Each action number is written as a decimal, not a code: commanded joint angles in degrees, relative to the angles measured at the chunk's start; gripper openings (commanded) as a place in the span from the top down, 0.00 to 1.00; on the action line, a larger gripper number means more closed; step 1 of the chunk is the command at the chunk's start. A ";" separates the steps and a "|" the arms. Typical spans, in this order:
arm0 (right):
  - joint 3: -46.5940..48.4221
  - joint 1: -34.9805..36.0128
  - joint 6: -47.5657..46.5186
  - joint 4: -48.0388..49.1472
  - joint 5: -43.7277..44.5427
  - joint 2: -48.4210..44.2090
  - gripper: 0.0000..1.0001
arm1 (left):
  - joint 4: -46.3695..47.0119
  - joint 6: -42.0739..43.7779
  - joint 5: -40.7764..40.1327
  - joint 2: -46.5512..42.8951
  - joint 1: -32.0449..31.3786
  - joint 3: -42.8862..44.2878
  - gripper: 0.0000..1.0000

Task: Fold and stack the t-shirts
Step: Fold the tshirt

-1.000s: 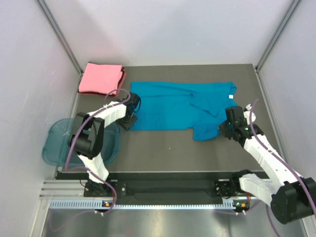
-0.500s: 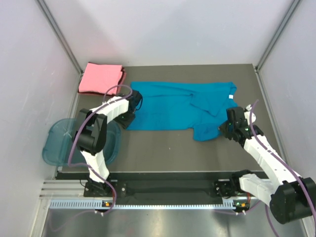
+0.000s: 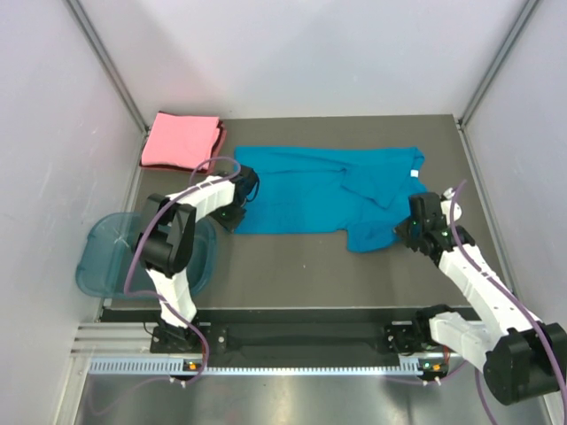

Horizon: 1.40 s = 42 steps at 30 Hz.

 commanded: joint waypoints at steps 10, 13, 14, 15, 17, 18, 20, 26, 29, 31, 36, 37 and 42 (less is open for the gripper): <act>5.24 -1.08 -5.24 0.24 6.65 -3.08 1.00 | 1.86 7.63 -3.14 -3.61 -0.65 4.37 1.00; 6.39 -1.26 -7.09 1.21 7.71 -2.99 1.00 | 3.71 10.45 -3.66 -4.23 -0.65 5.15 1.00; 6.57 -1.26 -7.36 1.39 8.15 -2.90 1.00 | 3.89 11.85 -3.84 -4.32 -0.65 5.68 1.00; 6.91 -1.35 -7.54 1.48 8.59 -2.55 1.00 | 3.89 12.47 -4.10 -4.32 -0.65 6.21 1.00; 7.79 -1.70 -9.20 2.70 8.77 -2.29 1.00 | 3.63 13.61 -5.59 -4.41 -0.65 7.88 1.00; 8.23 -1.87 -9.82 3.14 8.68 -1.76 1.00 | 3.63 13.88 -6.12 -4.50 -0.65 8.75 1.00; 9.55 -1.96 -11.40 4.11 8.76 -1.06 1.00 | 3.54 15.19 -7.35 -4.50 -0.65 9.90 1.00; 15.35 -4.50 -14.83 5.87 9.56 3.51 1.00 | 1.52 18.88 -12.01 -0.37 0.04 17.80 1.00; 18.86 -6.61 -16.76 6.66 8.50 7.02 1.00 | 0.11 20.20 -12.63 1.92 1.10 22.02 1.00; 21.32 -7.58 -18.51 7.36 7.19 9.75 1.00 | 0.20 20.91 -12.89 3.06 1.71 24.31 1.00; 26.59 -9.78 -20.81 8.60 5.08 16.42 1.00 | 1.08 22.32 -12.20 6.30 3.12 27.48 1.00; 27.21 -10.05 -21.94 8.77 2.73 17.48 1.00 | 1.25 22.49 -11.93 6.84 3.56 27.92 1.00; 27.92 -10.14 -25.38 14.83 -3.18 22.84 1.00 | 1.34 23.02 -11.05 11.05 4.27 30.64 1.00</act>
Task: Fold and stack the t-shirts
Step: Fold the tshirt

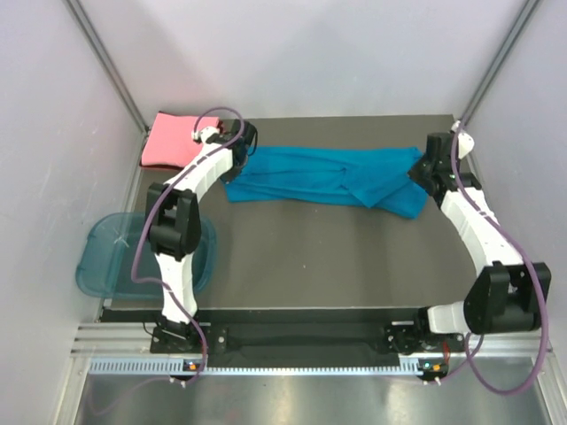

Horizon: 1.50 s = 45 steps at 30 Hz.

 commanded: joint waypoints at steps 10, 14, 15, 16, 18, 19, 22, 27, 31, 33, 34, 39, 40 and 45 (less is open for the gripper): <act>9.44 -0.54 -10.57 5.16 -7.62 11.44 1.00 | 2.18 3.47 1.20 7.77 2.57 6.90 1.00; 12.26 -0.54 -11.19 3.22 -6.04 13.91 1.00 | 2.01 4.52 1.20 9.96 2.57 10.15 1.00; 13.30 -0.54 -11.54 2.96 -5.60 14.69 1.00 | 2.10 4.79 1.11 10.66 2.57 10.51 1.00; 13.92 -0.54 -11.63 2.26 -4.47 15.05 1.00 | 2.27 4.96 0.94 11.02 2.66 10.95 1.00; 16.11 -0.63 -12.42 1.55 -2.97 16.27 1.00 | 2.45 5.14 1.03 11.72 2.66 11.83 1.00; 16.82 -0.63 -12.60 1.12 -2.61 16.80 1.00 | 3.14 5.49 1.20 11.81 2.66 11.92 1.00; 19.81 -0.63 -13.30 -0.64 -1.30 18.91 1.00 | 4.20 5.76 2.34 12.08 2.66 11.92 1.00; 23.24 -0.98 -13.48 -1.26 -0.24 21.99 1.00 | 6.40 6.55 4.45 12.95 2.66 12.44 1.00; 25.18 -1.24 -13.65 -1.79 0.38 24.54 1.00 | 7.37 7.25 5.51 13.83 2.66 13.23 1.00; 25.97 -1.51 -13.48 -1.79 0.47 25.68 1.00 | 7.81 7.43 5.94 14.53 2.66 13.59 1.00; 26.06 -1.51 -13.56 -1.70 0.55 26.03 1.00 | 7.72 7.43 6.12 14.62 2.66 13.76 1.00; 26.50 -2.12 -13.48 -1.18 0.90 27.44 1.00 | 8.07 7.78 5.86 15.94 2.66 14.47 1.00; 26.50 -2.30 -13.39 -1.00 0.82 27.53 1.00 | 8.25 7.86 5.77 16.12 2.66 14.55 1.00; 26.85 -2.83 -13.57 -0.21 1.08 28.32 1.00 | 8.34 8.13 5.33 17.70 2.75 16.40 1.00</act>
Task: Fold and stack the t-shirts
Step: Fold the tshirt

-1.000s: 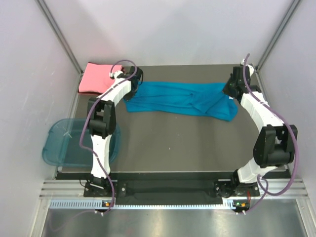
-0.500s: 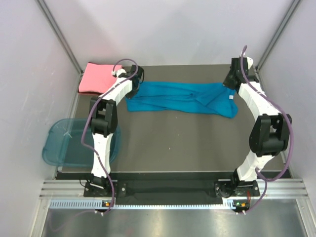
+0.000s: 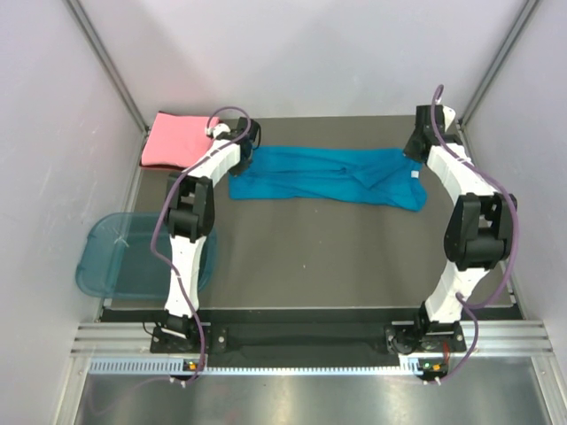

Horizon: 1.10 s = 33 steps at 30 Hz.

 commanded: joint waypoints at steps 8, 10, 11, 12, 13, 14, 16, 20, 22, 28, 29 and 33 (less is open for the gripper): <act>3.58 -0.99 -0.63 3.54 1.01 0.24 1.00 | 2.81 0.41 -0.39 1.14 0.37 2.78 1.00; 3.22 -0.99 -0.36 4.24 0.84 0.24 1.00 | 2.99 0.41 -0.83 1.14 0.37 2.87 1.00; 3.31 -0.99 -0.27 4.24 0.93 0.32 1.00 | 3.08 0.50 -1.01 1.14 0.37 2.87 1.00; 3.40 -0.99 -0.01 4.24 0.93 0.41 1.00 | 2.99 0.59 -1.27 1.22 0.37 2.87 1.00; 3.40 -0.99 -0.18 4.24 0.93 0.59 1.00 | 2.55 0.50 -1.88 1.22 0.37 2.96 1.00; 3.48 -0.99 -0.01 4.24 1.01 0.68 1.00 | 2.38 0.41 -2.32 1.22 0.37 2.96 1.00; 3.40 -0.99 -0.10 4.15 1.97 0.76 1.00 | 2.02 0.41 -3.29 1.31 0.37 2.96 1.00; 3.13 -1.17 0.25 4.15 2.60 0.94 1.00 | 2.02 0.24 -3.21 1.66 0.63 2.96 1.00; 3.13 -1.17 0.34 4.15 2.60 1.03 1.00 | 2.20 -0.03 -3.03 1.40 0.72 2.96 1.00; 1.91 -1.17 0.61 6.08 2.86 1.03 1.00 | 3.86 0.41 -1.54 1.49 0.72 2.96 1.00; 1.38 -1.17 0.69 6.35 2.86 1.03 1.00 | 3.95 0.50 -1.27 1.57 0.72 2.96 1.00; 0.76 -1.08 1.40 7.05 2.86 1.12 1.00 | 5.09 0.76 -0.74 1.49 0.72 2.78 1.00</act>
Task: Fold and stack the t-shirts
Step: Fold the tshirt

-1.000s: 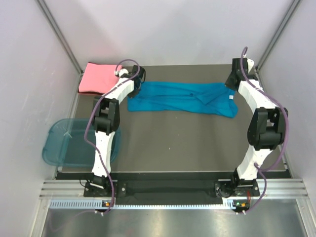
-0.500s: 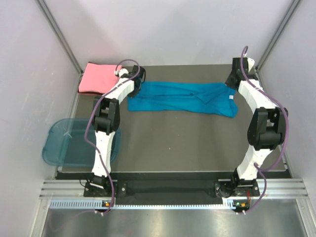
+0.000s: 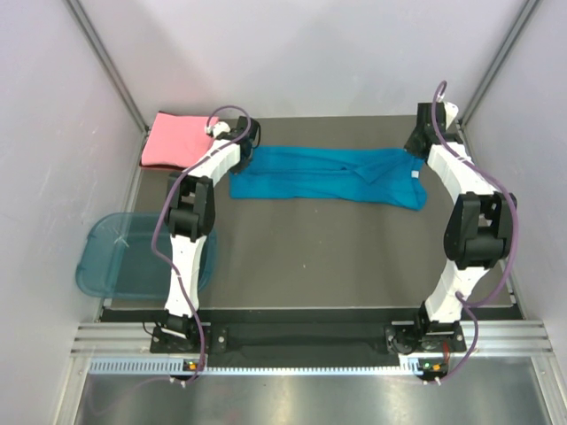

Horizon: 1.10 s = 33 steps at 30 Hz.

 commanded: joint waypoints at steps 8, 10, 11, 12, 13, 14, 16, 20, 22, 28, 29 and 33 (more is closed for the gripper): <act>-1.94 -2.53 1.75 5.97 2.19 0.79 1.00 | 3.66 1.69 0.37 0.53 0.48 1.80 0.98; -1.94 -2.62 1.84 5.97 2.01 0.88 1.00 | 3.57 1.86 0.37 0.53 0.48 1.80 0.90; -2.11 -2.62 1.93 5.97 1.92 1.05 1.00 | 3.83 2.21 0.90 0.61 0.48 1.89 0.79; -2.20 -2.62 2.10 6.06 1.66 0.97 1.00 | 3.75 3.17 1.16 0.61 0.48 1.97 0.72; -2.20 -2.62 2.19 5.97 1.48 1.14 0.98 | 3.49 3.70 1.08 0.44 0.48 2.58 0.67; -2.38 -2.71 2.54 5.97 1.13 1.32 0.98 | 2.18 4.14 0.12 0.18 0.48 2.94 0.64; -2.38 -2.71 2.63 5.97 -0.10 1.49 0.98 | 1.03 5.55 -1.72 -1.40 0.48 3.12 0.59; -3.95 -2.71 4.38 7.20 -2.47 1.41 0.97 | 0.58 8.27 -4.89 -6.14 0.30 0.05 0.58; -4.31 -2.71 4.74 7.73 -3.17 1.58 0.94 | 0.58 9.59 -5.69 -9.04 0.04 -2.41 0.58; -2.38 -3.06 4.39 7.91 -5.02 4.48 0.84 | 0.32 15.48 -4.21 -13.09 -2.59 -6.90 0.55; -1.07 -3.23 4.04 6.69 -5.46 5.35 0.81 | 0.32 16.53 -2.80 -13.27 -3.29 -7.25 0.55; 0.52 -4.20 4.74 3.69 -5.90 5.01 0.67 | 1.63 18.65 6.07 -14.59 -4.44 -11.72 0.55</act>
